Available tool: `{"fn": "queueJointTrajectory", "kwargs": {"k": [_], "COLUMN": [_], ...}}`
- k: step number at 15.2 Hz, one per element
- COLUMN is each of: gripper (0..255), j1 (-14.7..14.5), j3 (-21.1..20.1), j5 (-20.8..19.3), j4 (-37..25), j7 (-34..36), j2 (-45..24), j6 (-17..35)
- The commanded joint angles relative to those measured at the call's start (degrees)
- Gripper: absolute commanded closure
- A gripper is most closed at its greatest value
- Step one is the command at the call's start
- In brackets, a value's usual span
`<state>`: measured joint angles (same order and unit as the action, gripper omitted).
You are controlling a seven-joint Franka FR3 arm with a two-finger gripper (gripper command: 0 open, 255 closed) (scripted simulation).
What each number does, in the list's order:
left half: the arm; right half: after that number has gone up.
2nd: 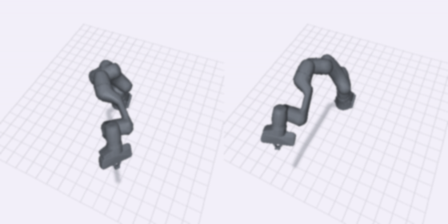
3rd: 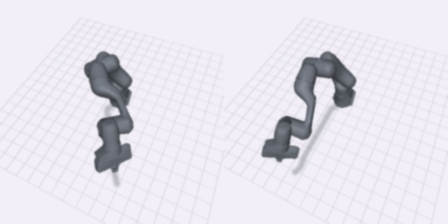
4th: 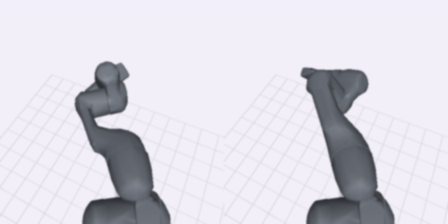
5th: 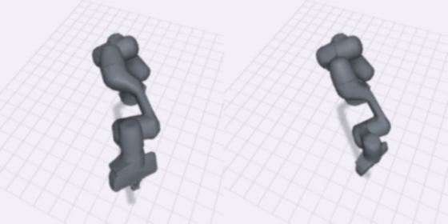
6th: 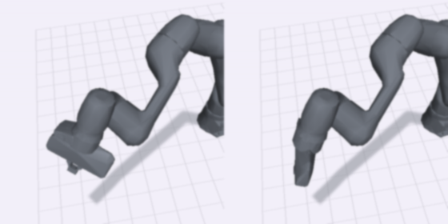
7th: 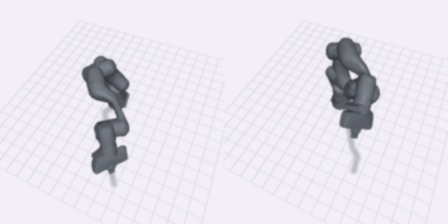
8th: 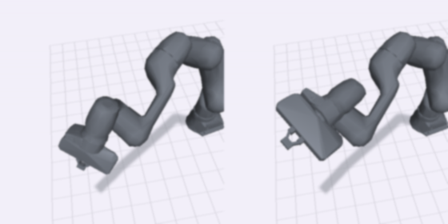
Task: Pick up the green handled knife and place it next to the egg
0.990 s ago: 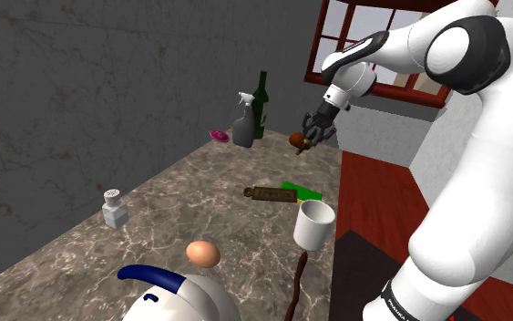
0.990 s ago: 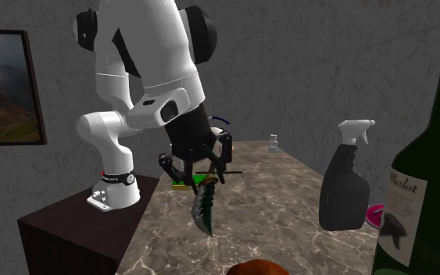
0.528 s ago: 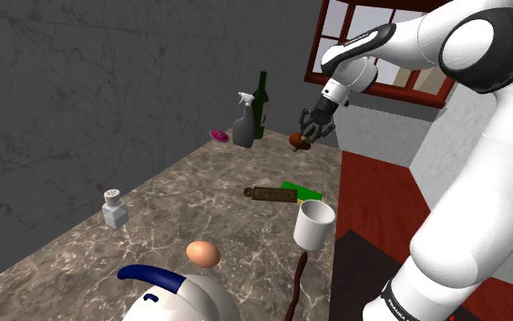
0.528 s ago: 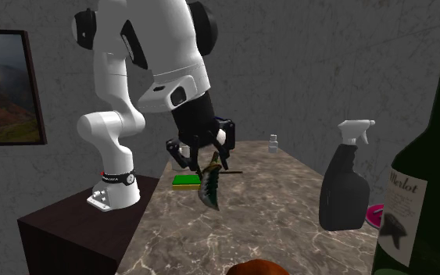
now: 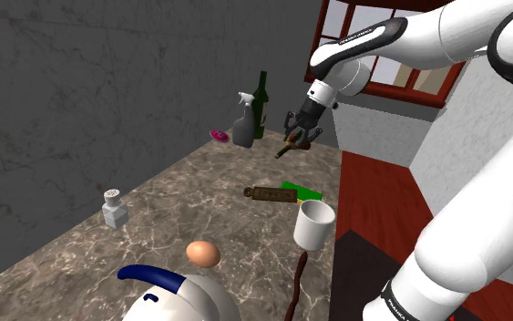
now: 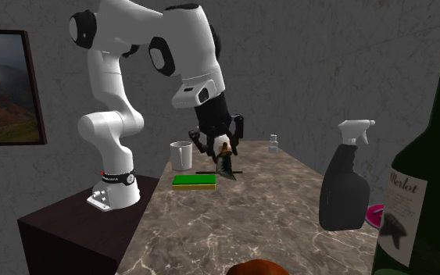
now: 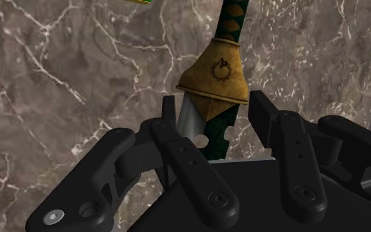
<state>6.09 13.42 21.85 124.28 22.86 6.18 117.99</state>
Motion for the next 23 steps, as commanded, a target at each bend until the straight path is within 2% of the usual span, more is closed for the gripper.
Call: {"fn": "queueJointTrajectory", "kwargs": {"k": [1,12,23], "gripper": [255,255,255], "j1": [-1.2,-8.0,-14.6], "j3": [-1.6,-11.8,-22.9], "j5": [-0.1,1.3,2.3], "j4": [2.2,10.2,10.1], "j7": [2.7,17.4,33.1], "j2": [1.8,8.1,7.0], "j6": [1.5,8.6,14.9]}}
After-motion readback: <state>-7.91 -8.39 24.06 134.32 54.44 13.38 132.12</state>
